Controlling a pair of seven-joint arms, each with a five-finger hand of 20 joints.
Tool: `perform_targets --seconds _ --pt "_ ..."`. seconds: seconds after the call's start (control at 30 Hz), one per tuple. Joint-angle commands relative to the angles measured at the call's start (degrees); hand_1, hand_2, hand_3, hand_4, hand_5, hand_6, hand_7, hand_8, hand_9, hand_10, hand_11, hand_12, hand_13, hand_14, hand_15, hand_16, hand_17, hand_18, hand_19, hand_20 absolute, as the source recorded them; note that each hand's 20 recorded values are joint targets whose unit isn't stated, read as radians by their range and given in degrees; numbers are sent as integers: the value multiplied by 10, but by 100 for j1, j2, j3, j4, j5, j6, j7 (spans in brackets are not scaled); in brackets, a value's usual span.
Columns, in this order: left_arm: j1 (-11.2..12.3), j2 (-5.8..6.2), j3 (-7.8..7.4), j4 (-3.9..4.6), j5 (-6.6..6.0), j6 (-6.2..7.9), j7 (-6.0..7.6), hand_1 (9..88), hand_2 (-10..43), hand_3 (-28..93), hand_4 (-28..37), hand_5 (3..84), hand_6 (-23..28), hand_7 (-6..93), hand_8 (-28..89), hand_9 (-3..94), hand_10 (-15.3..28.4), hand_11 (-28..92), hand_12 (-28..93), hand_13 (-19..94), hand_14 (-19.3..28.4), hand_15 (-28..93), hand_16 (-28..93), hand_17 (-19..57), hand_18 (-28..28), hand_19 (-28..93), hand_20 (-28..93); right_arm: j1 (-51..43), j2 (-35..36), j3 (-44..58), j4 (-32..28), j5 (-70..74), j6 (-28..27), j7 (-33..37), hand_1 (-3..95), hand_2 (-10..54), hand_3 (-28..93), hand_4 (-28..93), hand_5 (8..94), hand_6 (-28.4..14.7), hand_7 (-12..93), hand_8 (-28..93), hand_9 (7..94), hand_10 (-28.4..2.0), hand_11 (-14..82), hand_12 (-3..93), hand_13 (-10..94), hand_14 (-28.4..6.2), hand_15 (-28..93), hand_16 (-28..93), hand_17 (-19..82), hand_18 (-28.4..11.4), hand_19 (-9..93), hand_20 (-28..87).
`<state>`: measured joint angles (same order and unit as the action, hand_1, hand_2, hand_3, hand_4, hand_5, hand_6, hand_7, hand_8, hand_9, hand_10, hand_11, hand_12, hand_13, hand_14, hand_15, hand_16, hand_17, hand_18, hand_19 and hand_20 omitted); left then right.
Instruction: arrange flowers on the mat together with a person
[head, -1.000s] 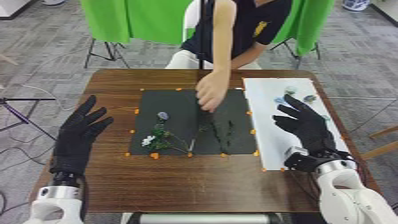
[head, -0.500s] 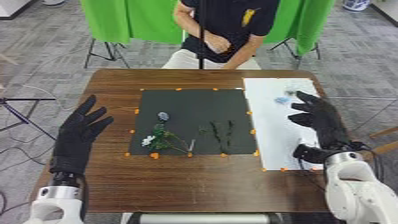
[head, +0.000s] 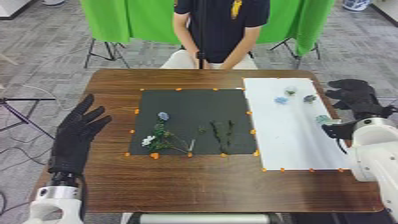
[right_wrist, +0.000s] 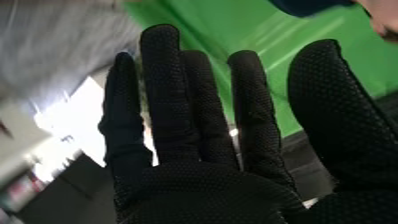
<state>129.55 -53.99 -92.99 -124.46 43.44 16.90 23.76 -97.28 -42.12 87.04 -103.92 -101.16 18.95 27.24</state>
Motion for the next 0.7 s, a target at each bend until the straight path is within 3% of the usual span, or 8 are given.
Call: perform_targets --seconds 0.03,0.23,0.43,0.7 --pt "11 -42 -44 -29 -21 48 -16 232 50 784 -283 347 22 109 -97 330 159 203 87 246 235 408 -59 -100 233 447 135 163 57 -159 393 -1358 -772 402 342 -50 803 -259 498 34 219 -150 506 -135 193 149 531 -132 564 102 223 -223 697 245" --pt "-15 -82 -69 -35 -7 18 -110 231 50 784 -283 347 22 109 -97 330 160 202 86 246 236 407 -59 -100 233 448 136 187 2 -320 606 -1709 -1119 467 362 -66 795 -260 515 47 228 -156 511 -131 186 148 537 -128 545 97 222 -235 685 217" --pt "-94 -82 -3 20 -26 -10 -115 231 50 784 -283 347 23 109 -97 330 159 202 86 247 236 408 -59 -100 234 448 136 442 -83 -682 870 -1967 -1272 469 372 -77 796 -263 519 47 229 -157 527 -130 187 147 548 -123 523 98 221 -238 674 201" --pt "-96 -40 64 47 -99 5 -24 232 50 784 -283 346 23 109 -97 328 159 202 86 246 236 408 -58 -100 234 448 135 655 -192 -994 1064 -2304 -1622 405 390 -93 789 -269 520 52 232 -158 532 -125 186 146 562 -115 476 106 221 -236 660 179"
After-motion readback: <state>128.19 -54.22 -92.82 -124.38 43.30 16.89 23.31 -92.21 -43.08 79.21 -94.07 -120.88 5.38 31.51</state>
